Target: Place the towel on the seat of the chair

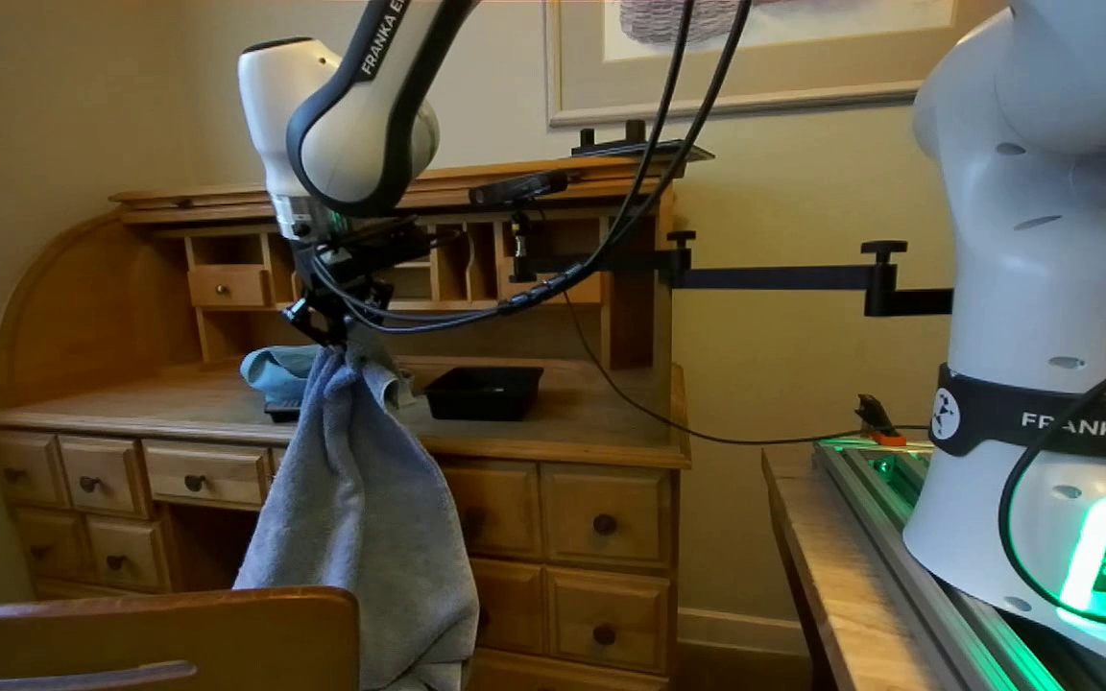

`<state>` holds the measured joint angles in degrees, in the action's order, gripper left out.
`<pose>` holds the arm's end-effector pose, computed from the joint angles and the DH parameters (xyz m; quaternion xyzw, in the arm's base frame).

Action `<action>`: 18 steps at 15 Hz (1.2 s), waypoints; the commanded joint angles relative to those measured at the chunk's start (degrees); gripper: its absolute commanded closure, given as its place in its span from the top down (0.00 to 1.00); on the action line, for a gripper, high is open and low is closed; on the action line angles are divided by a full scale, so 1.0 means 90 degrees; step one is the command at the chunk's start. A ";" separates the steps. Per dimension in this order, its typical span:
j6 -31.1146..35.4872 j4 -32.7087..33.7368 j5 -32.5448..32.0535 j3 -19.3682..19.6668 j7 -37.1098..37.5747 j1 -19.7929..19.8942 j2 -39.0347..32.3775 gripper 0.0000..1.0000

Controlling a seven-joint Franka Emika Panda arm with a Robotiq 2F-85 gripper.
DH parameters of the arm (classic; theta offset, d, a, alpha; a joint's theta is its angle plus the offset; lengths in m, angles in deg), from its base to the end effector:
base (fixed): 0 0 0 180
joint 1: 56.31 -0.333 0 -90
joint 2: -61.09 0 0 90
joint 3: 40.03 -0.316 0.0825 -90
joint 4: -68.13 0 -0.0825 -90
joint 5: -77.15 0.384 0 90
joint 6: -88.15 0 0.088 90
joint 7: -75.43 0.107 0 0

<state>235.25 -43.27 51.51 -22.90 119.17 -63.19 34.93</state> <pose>0.6306 -0.0964 0.2715 0.9409 -0.2618 0.1349 0.1671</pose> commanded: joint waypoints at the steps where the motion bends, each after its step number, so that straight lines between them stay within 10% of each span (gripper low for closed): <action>1: 0.0101 0.0260 0.0143 -0.0138 -0.0092 0.0051 -0.0124 0.05; 7: 0.0198 0.0894 0.0279 -0.0627 -0.0771 -0.0025 -0.0111 0.05; 16: 0.0685 0.1067 0.3031 -0.2280 -0.3794 0.0893 -0.0543 0.05; 17: 0.0574 0.1086 0.3389 -0.2506 -0.4147 0.1079 -0.0598 0.44; 18: 0.0469 0.1105 0.3621 -0.2623 -0.4381 0.1184 -0.0638 0.45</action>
<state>241.35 -35.63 77.21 -42.26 87.09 -56.24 30.99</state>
